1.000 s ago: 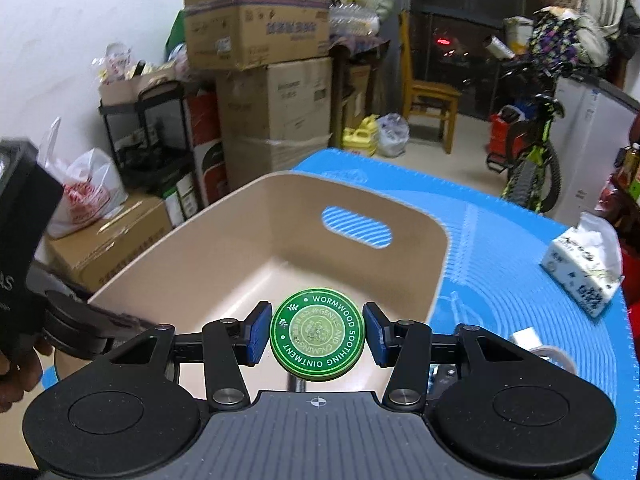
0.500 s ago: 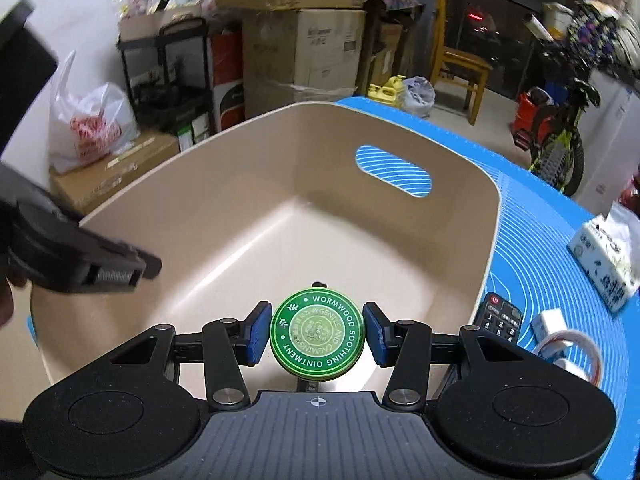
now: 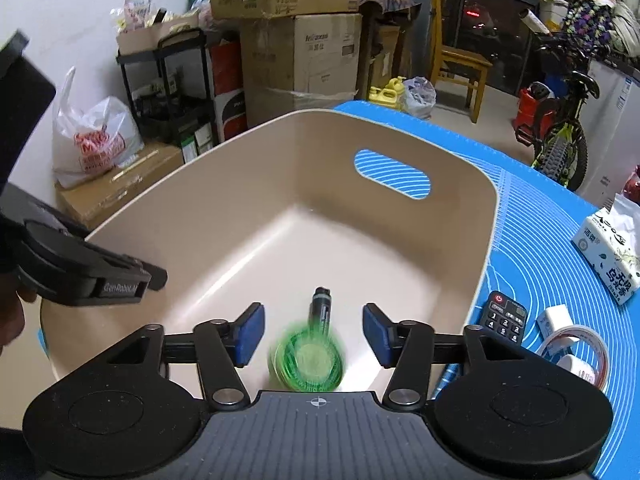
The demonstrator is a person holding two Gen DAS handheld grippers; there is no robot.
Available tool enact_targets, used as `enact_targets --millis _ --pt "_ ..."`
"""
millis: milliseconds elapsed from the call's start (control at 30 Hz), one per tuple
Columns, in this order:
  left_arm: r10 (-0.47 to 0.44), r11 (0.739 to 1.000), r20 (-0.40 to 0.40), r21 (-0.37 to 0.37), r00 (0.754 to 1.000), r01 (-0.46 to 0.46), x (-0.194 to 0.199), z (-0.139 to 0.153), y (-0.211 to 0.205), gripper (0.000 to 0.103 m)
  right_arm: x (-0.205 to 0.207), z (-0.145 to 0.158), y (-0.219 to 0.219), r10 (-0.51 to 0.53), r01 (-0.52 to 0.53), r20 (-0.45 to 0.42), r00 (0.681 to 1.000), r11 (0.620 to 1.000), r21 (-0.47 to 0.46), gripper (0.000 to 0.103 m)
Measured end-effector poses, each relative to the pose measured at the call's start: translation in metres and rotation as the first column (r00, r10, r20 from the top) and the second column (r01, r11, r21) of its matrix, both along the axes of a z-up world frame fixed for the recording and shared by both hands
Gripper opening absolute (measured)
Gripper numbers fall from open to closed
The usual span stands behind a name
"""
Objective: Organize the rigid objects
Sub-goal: 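Carry the green tin into the beige bin and open the right gripper, then move the right tool back to the white tape roll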
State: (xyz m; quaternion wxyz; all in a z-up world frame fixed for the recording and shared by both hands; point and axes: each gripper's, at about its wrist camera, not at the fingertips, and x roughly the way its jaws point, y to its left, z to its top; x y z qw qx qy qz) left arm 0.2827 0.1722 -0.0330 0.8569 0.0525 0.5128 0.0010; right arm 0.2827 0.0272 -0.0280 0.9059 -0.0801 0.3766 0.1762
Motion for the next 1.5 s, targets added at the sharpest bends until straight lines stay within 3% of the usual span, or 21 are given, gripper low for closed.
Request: enact_targets --millis 367,600,867,1100,1500 --pt "0.000 1.000 0.000 0.001 1.000 0.000 0.000 0.000 0.000 0.012 -0.004 0.019 -0.026 -0.050 0.046 0.047 0.998 0.995 0.094 0.069" --pt "0.000 1.000 0.000 0.001 1.000 0.000 0.000 0.000 -0.001 0.012 -0.011 0.042 -0.052 -0.105 0.091 0.133 0.986 0.990 0.109 0.070" --pt "0.000 1.000 0.000 0.000 1.000 0.000 0.000 0.001 0.000 0.012 -0.005 0.046 -0.116 -0.260 0.250 0.146 0.954 0.964 0.088 0.070" --pt "0.000 1.000 0.000 0.000 1.000 0.000 0.000 0.000 0.000 0.013 0.003 0.026 -0.166 -0.381 0.376 0.119 0.917 0.924 0.069 0.070" --pt "0.000 1.000 0.000 0.002 1.000 0.000 0.000 0.000 0.000 0.013 0.014 -0.048 -0.213 -0.588 0.585 0.013 0.809 0.806 0.084 0.070"
